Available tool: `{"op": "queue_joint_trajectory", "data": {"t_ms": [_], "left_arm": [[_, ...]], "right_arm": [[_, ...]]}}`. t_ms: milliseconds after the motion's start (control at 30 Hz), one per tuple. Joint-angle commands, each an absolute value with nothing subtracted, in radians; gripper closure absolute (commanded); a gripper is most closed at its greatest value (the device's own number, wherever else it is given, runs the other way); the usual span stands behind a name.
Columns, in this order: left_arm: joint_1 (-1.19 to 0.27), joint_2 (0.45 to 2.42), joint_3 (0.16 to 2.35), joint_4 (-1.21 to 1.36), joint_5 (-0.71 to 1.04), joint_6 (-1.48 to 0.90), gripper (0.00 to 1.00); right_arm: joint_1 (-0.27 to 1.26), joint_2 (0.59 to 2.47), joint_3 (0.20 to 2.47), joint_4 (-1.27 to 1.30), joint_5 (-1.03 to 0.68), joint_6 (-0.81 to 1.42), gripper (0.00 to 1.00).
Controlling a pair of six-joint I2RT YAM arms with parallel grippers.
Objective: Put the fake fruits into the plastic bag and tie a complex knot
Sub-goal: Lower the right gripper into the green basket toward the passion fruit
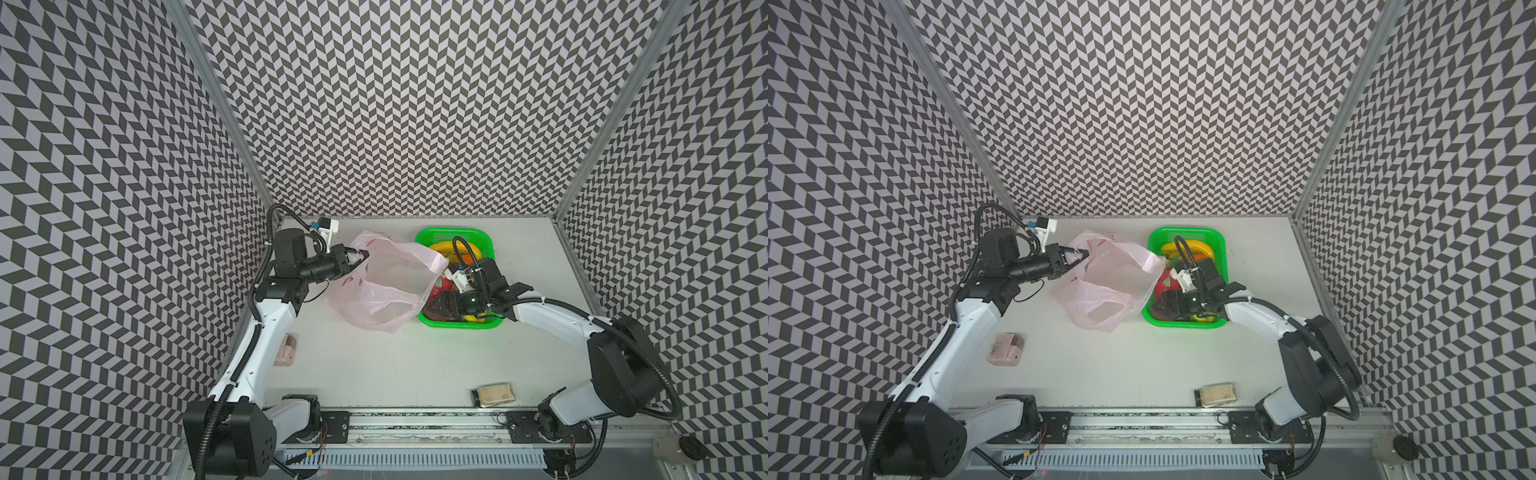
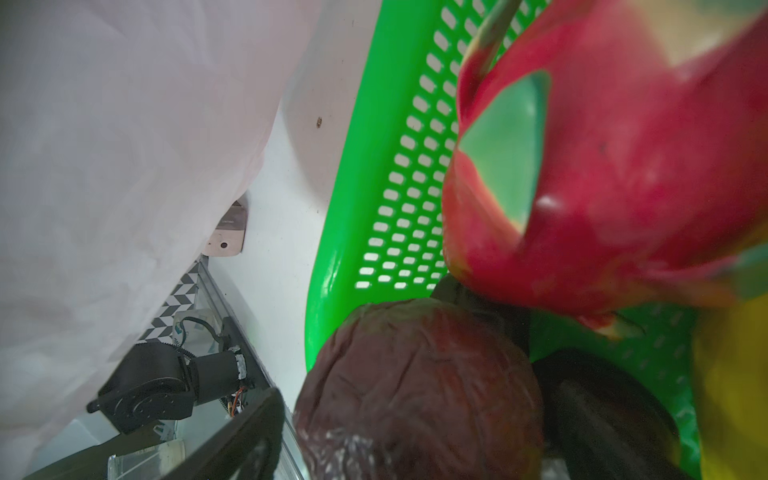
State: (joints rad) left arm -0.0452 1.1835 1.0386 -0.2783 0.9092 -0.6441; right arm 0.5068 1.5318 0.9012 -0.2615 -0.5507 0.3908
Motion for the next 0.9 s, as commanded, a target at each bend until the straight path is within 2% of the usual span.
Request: {"op": "queue_joint_trajectory", "data": {"t_ms": [0,133,333,667,867], "left_arm": [[-0.038,1.152,1.043,-0.315,0.881,-0.617,1.0],[-0.038,1.146,1.042,-0.346,0.849,-0.596,1.0],[-0.038,1.146,1.053,-0.369,0.832,-0.579,1.0],[-0.038,1.155,1.065,-0.399,0.805,-0.558,1.0],[-0.039,1.153,1.066,-0.406,0.804,-0.553,1.0]], "right_arm": [[0.517,1.569,0.888,-0.22,-0.562,0.422,0.01],[0.524,1.594,0.885,-0.21,-0.578,0.435,0.01],[0.534,1.563,0.889,-0.286,-0.506,0.372,0.01],[0.534,1.518,0.904,-0.376,-0.548,0.305,0.01],[0.539,1.55,0.884,-0.332,-0.544,0.317,0.01]]}}
